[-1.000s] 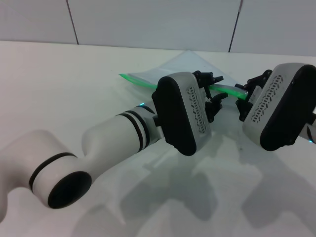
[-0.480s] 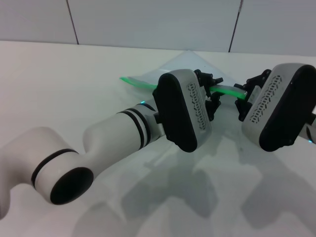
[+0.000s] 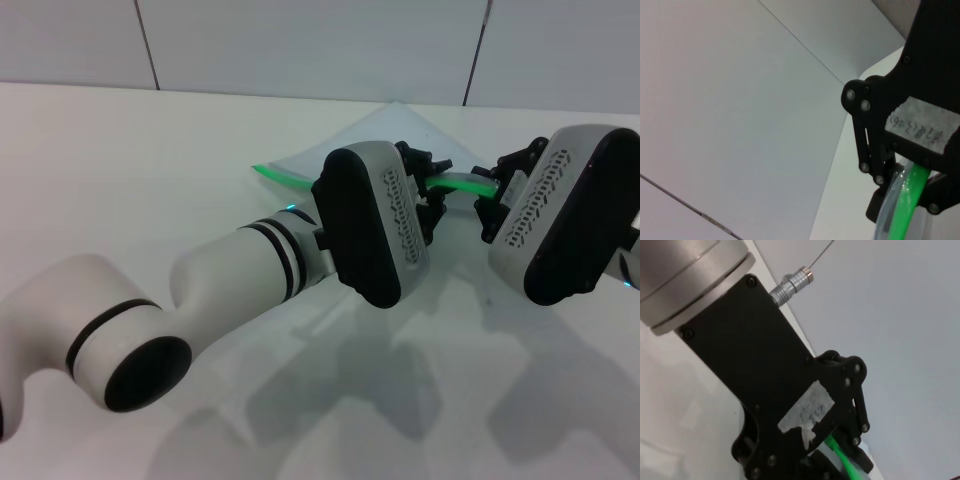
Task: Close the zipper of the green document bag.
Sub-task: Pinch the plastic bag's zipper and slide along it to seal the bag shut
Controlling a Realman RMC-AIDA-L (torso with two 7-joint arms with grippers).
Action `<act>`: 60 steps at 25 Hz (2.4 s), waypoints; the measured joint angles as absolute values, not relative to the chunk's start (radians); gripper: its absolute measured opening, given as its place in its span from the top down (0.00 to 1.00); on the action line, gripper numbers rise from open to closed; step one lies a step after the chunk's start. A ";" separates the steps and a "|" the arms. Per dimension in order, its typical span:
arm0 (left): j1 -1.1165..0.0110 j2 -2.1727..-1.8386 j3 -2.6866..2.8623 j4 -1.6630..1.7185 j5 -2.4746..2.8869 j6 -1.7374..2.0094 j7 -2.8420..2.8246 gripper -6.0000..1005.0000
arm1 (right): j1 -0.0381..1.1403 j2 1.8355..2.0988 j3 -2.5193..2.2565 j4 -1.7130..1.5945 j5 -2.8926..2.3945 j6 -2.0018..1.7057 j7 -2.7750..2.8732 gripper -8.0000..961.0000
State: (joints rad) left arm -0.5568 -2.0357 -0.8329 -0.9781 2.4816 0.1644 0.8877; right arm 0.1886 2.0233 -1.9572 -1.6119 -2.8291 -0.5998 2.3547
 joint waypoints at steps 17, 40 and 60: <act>-0.557 -2.037 -0.833 -0.953 2.432 0.170 0.887 0.89 | 0.182 2.023 -1.957 -1.615 -2.830 -0.595 2.354 0.94; -0.550 -2.036 -0.846 -0.886 2.380 0.192 0.887 0.93 | 0.161 2.024 -1.928 -1.639 -2.833 -0.596 2.355 0.94; -0.535 -2.035 -0.841 -0.921 2.361 0.252 0.896 0.87 | 0.158 2.023 -1.920 -1.638 -2.833 -0.594 2.350 0.94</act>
